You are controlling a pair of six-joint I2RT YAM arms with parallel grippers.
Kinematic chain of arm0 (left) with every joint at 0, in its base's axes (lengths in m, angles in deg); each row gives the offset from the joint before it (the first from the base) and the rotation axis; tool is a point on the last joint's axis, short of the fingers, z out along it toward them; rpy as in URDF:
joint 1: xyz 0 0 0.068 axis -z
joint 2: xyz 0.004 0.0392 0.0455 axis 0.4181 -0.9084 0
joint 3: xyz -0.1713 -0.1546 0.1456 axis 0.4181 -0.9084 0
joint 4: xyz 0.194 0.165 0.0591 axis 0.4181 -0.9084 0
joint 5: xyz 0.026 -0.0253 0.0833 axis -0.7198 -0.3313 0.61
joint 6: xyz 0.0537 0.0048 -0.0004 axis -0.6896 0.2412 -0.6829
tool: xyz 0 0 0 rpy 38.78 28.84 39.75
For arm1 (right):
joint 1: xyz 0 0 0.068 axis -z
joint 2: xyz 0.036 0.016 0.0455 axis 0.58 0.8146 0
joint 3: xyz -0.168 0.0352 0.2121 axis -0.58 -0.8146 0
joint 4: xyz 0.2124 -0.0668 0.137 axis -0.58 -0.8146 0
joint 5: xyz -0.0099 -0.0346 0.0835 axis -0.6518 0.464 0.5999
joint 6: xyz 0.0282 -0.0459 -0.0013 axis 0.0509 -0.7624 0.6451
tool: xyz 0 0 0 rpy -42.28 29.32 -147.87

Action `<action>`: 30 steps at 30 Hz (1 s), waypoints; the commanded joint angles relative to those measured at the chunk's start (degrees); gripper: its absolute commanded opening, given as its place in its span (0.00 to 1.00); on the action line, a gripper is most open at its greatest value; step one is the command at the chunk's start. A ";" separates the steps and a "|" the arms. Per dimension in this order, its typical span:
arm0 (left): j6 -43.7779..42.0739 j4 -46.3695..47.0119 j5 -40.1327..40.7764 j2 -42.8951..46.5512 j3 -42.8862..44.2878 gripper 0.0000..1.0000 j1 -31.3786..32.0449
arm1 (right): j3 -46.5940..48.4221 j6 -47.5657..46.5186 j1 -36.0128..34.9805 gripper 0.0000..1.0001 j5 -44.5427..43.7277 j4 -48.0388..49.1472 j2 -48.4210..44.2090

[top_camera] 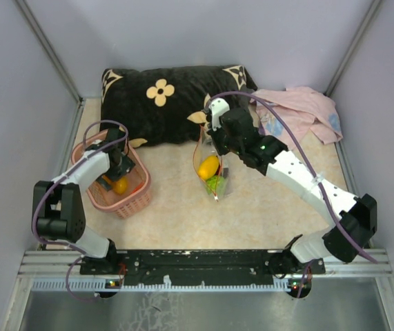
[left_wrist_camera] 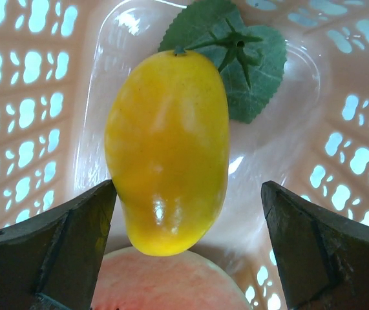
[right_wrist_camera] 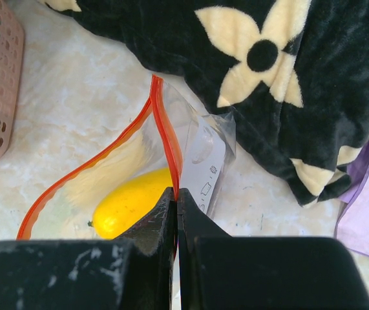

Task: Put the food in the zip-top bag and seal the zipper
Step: Pick up the fake fruit from the bin.

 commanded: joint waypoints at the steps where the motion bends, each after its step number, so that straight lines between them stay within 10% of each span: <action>1: -3.21 2.18 1.88 0.17 1.51 0.99 -0.90 | 0.56 -0.66 0.49 0.01 0.77 2.44 -2.07; 11: -5.86 5.82 1.43 -4.43 -0.17 0.93 -1.72 | -0.46 -0.23 0.49 0.01 1.64 3.05 -2.05; 30: -13.34 7.72 -3.64 12.27 -4.76 0.44 -1.53 | 1.53 2.24 0.49 0.01 4.27 2.94 -1.63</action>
